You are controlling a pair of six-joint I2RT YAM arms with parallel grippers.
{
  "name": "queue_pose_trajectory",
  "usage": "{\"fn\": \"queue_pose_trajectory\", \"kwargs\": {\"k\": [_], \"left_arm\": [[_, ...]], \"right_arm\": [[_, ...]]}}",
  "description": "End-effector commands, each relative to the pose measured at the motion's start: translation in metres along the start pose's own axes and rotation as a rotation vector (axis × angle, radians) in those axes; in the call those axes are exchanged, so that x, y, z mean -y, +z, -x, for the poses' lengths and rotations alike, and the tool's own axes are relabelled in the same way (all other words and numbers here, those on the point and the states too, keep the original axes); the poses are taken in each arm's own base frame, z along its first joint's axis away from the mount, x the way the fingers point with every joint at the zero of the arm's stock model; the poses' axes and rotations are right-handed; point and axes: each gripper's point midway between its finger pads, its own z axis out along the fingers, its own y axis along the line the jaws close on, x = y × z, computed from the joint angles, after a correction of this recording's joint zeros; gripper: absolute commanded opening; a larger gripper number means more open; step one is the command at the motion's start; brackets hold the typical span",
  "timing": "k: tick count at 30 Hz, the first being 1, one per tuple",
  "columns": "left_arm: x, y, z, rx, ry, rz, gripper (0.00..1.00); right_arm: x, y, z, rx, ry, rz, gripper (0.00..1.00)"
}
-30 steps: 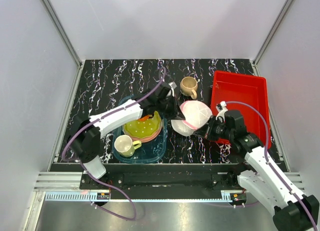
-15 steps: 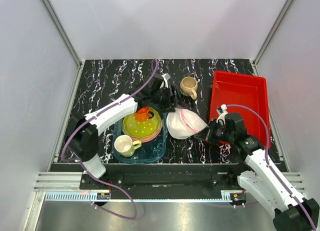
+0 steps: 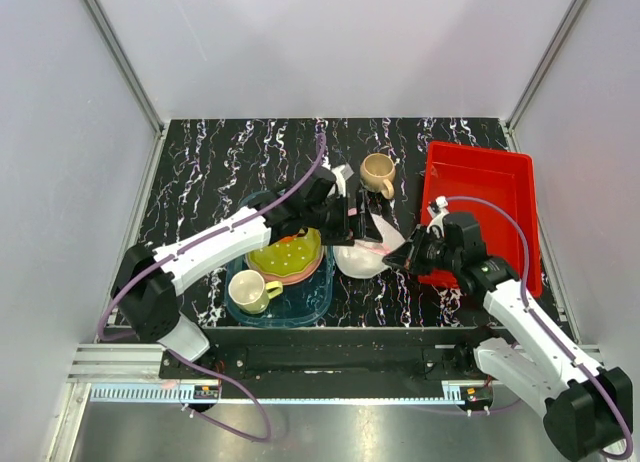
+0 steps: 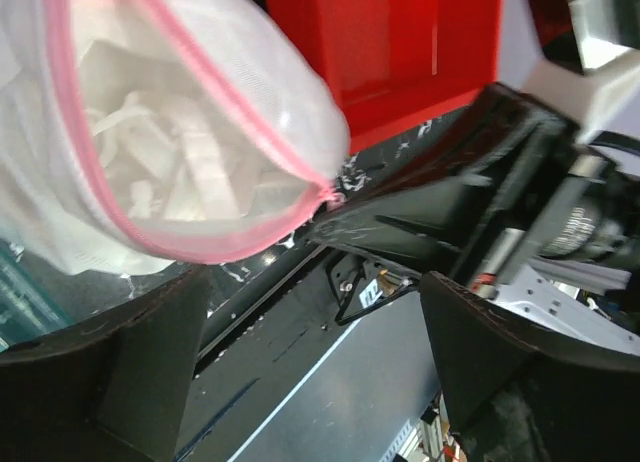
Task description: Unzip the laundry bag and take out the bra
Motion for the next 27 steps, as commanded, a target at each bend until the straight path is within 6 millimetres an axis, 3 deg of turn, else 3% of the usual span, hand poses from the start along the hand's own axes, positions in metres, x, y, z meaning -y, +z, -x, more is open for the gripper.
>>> {"fn": "queue_pose_trajectory", "kwargs": {"k": [1, 4, 5, 7, 8, 14, 16, 18, 21, 24, 25, 27], "left_arm": [[-0.015, 0.004, 0.003, 0.033, -0.019, 0.039, 0.78], [-0.023, 0.003, 0.006, 0.058, -0.021, 0.068, 0.55], [-0.024, 0.003, 0.008, 0.069, -0.018, 0.074, 0.36], [-0.028, 0.005, 0.008, 0.063, -0.025, 0.081, 0.17], [-0.029, 0.007, 0.007, 0.057, -0.027, 0.083, 0.01], [-0.025, 0.014, 0.000, 0.016, -0.033, 0.030, 0.00], [-0.029, 0.016, -0.007, -0.002, -0.036, 0.033, 0.00], [-0.029, 0.014, -0.013, -0.016, -0.027, 0.019, 0.00], [-0.031, 0.012, -0.019, -0.050, 0.012, 0.014, 0.00], [-0.027, 0.005, -0.016, -0.038, 0.049, 0.019, 0.00], [-0.025, 0.000, -0.014, -0.028, 0.053, 0.016, 0.00], [-0.017, -0.006, -0.007, -0.008, 0.078, 0.015, 0.00]], "right_arm": [[-0.022, -0.010, 0.013, 0.048, -0.059, 0.050, 0.00], [-0.012, -0.014, 0.003, 0.036, -0.048, 0.025, 0.00], [-0.009, -0.015, 0.000, 0.032, -0.045, 0.019, 0.00], [0.001, -0.015, -0.009, 0.017, -0.026, 0.000, 0.00], [0.005, -0.015, -0.012, 0.009, -0.021, -0.007, 0.00], [0.005, -0.020, -0.019, -0.012, -0.034, -0.002, 0.00], [-0.004, -0.024, -0.015, -0.017, -0.068, 0.017, 0.47], [-0.010, -0.026, -0.013, -0.038, -0.080, 0.012, 0.67], [-0.041, -0.038, 0.006, 0.008, -0.134, 0.079, 0.68], [-0.067, -0.046, 0.026, 0.076, -0.170, 0.135, 0.55], [-0.073, -0.047, 0.035, 0.104, -0.180, 0.143, 0.41], [-0.075, -0.039, 0.047, 0.116, -0.187, 0.125, 0.38]]}}
